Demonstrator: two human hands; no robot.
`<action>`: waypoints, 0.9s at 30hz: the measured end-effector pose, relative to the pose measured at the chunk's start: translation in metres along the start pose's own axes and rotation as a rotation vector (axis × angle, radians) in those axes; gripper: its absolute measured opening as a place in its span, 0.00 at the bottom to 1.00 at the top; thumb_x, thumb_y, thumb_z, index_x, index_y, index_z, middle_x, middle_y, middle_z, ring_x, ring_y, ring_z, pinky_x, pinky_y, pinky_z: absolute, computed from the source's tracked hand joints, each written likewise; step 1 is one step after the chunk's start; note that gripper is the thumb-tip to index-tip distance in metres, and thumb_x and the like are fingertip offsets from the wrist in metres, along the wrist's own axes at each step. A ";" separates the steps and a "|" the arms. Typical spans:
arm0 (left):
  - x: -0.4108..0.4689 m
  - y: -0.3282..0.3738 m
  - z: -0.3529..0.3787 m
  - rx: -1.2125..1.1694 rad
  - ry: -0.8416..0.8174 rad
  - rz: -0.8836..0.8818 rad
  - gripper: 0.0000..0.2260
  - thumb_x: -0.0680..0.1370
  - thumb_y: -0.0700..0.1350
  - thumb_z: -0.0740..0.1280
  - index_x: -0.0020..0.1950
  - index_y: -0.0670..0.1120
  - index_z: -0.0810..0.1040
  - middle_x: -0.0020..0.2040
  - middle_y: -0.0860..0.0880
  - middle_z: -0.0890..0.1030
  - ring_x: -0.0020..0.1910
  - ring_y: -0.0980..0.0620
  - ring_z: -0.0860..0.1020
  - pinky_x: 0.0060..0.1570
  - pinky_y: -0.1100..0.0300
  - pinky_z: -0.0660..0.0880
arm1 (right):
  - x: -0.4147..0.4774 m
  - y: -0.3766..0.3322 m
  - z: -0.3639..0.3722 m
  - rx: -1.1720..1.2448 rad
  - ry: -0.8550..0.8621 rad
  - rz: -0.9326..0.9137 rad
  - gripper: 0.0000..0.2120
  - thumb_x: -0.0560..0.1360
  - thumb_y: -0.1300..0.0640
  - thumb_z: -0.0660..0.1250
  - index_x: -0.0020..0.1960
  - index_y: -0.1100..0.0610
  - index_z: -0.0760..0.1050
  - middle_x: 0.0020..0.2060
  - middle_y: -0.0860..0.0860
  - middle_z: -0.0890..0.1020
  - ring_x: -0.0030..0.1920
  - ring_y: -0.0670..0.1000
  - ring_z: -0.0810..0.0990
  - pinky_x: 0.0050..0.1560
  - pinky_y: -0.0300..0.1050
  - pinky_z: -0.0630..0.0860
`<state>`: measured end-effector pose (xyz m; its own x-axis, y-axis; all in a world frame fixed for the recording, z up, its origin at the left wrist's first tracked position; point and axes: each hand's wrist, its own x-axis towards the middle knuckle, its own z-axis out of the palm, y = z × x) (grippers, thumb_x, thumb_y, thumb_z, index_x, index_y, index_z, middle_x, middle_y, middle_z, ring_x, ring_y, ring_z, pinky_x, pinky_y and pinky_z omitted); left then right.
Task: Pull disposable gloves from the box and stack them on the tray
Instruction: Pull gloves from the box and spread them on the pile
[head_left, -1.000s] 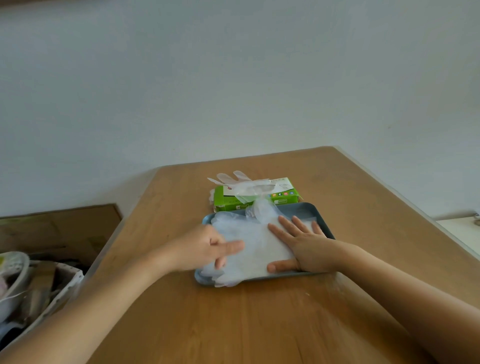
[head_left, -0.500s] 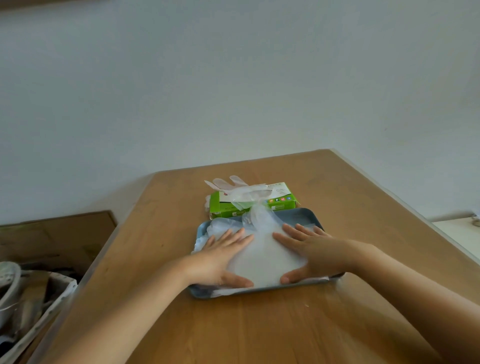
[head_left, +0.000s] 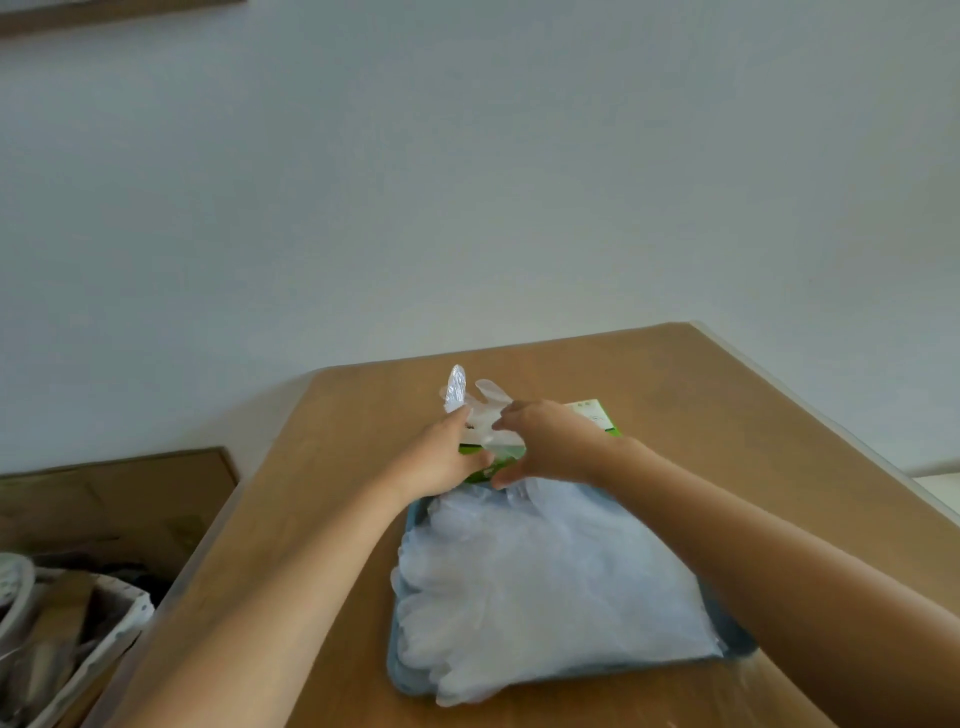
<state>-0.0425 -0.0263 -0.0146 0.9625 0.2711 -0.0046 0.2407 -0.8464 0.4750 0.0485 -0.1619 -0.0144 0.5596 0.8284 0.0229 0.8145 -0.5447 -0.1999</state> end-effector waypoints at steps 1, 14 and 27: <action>0.003 -0.004 0.002 -0.011 0.015 -0.030 0.30 0.79 0.50 0.66 0.77 0.47 0.58 0.73 0.47 0.67 0.70 0.47 0.68 0.59 0.61 0.65 | 0.005 -0.002 0.005 -0.019 -0.002 0.014 0.33 0.67 0.38 0.72 0.67 0.54 0.74 0.63 0.52 0.77 0.61 0.54 0.75 0.61 0.50 0.72; 0.003 -0.024 0.010 0.065 0.131 -0.007 0.19 0.78 0.51 0.67 0.67 0.48 0.74 0.66 0.52 0.76 0.55 0.52 0.77 0.49 0.64 0.70 | 0.018 0.016 0.004 0.214 0.153 0.116 0.06 0.78 0.61 0.60 0.50 0.55 0.75 0.48 0.49 0.83 0.49 0.54 0.80 0.49 0.48 0.76; 0.008 -0.035 0.001 -0.140 0.099 -0.090 0.30 0.74 0.46 0.73 0.74 0.47 0.66 0.67 0.46 0.75 0.64 0.51 0.74 0.59 0.65 0.68 | 0.020 0.004 0.006 0.023 0.113 -0.001 0.10 0.77 0.55 0.65 0.54 0.51 0.82 0.51 0.52 0.83 0.52 0.54 0.80 0.53 0.48 0.76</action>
<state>-0.0431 0.0049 -0.0324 0.9194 0.3922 0.0309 0.2985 -0.7466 0.5946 0.0618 -0.1467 -0.0203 0.5738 0.8082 0.1328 0.8118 -0.5399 -0.2224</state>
